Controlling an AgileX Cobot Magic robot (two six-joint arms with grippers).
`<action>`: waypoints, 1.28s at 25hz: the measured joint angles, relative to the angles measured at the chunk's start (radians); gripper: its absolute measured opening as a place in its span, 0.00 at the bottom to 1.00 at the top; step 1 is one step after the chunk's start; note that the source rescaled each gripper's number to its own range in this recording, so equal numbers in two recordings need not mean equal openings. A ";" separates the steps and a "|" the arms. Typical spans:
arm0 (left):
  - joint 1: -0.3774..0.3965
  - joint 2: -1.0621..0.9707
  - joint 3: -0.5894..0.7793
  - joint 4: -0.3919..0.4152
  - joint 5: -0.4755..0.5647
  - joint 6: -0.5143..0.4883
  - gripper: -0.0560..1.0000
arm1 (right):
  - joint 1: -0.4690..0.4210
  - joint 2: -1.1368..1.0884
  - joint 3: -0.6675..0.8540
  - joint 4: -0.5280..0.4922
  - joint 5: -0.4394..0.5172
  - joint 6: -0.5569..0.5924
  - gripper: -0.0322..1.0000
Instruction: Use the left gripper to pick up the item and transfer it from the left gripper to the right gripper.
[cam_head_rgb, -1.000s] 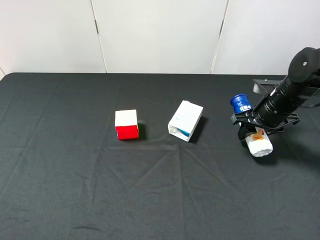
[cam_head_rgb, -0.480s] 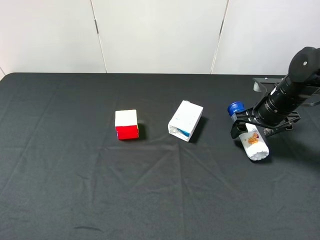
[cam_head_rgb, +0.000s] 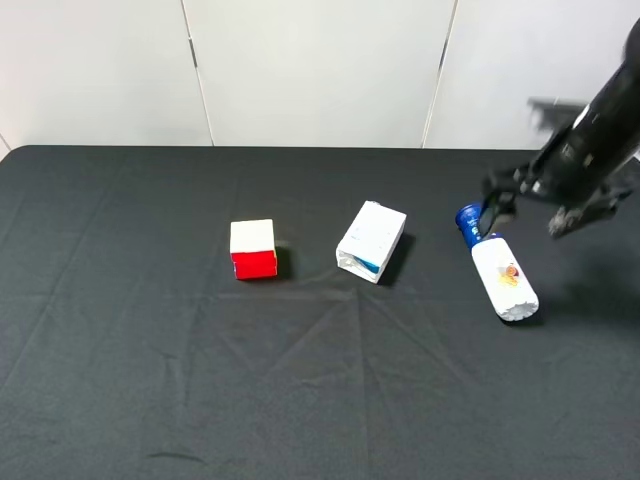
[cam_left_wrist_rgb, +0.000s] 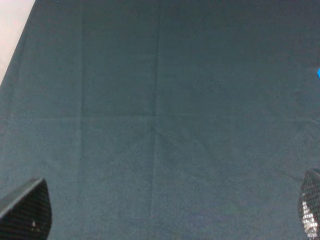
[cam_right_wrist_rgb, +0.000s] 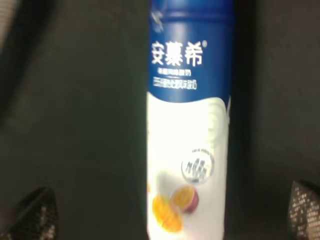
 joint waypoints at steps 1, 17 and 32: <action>0.000 0.000 0.000 0.000 0.000 0.000 0.99 | 0.000 -0.026 -0.016 0.000 0.029 0.004 1.00; 0.000 0.000 0.000 0.000 0.000 0.000 0.99 | 0.000 -0.648 0.071 -0.025 0.321 0.098 1.00; 0.000 0.000 0.000 0.000 0.000 0.000 0.99 | 0.000 -1.464 0.512 -0.146 0.203 0.116 1.00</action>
